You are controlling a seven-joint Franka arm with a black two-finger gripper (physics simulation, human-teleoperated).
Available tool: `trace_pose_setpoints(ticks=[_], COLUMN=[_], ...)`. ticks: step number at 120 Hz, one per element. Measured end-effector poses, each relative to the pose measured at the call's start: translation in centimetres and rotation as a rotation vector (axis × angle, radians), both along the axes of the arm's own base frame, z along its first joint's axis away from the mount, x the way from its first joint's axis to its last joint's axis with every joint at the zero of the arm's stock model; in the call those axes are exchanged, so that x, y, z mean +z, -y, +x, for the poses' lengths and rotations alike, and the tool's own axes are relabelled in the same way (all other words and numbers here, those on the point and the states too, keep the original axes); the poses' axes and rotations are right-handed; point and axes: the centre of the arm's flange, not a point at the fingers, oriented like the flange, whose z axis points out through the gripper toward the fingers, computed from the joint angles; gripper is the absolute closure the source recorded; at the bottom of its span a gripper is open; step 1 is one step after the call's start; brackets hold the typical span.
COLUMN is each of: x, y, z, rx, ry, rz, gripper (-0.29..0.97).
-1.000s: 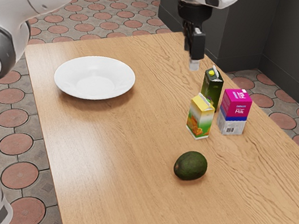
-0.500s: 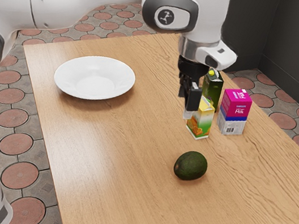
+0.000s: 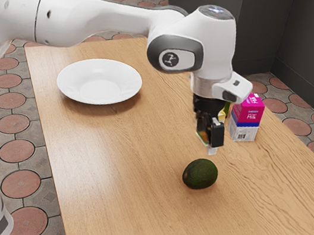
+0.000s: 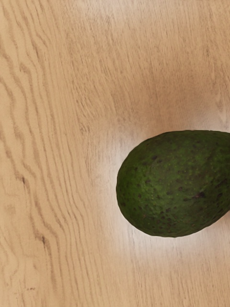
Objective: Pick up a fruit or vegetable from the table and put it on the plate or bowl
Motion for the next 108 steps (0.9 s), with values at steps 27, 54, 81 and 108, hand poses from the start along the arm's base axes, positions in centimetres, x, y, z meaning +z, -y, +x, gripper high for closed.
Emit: trace_pose_setpoints(ticks=[27, 54, 81, 108], x=[-1.5, -4.0, -5.4, -6.2], y=[-1.2, -1.6, -1.3, -2.0], z=[0.9, 0.0, -0.3, 0.1], rx=[0.087, 0.131, 0.156, 0.19], ry=[-0.004, -0.029, -0.027, -0.024], rz=[-0.004, 0.008, 0.004, -0.002], gripper=[0.0, 0.0, 0.0, 0.0])
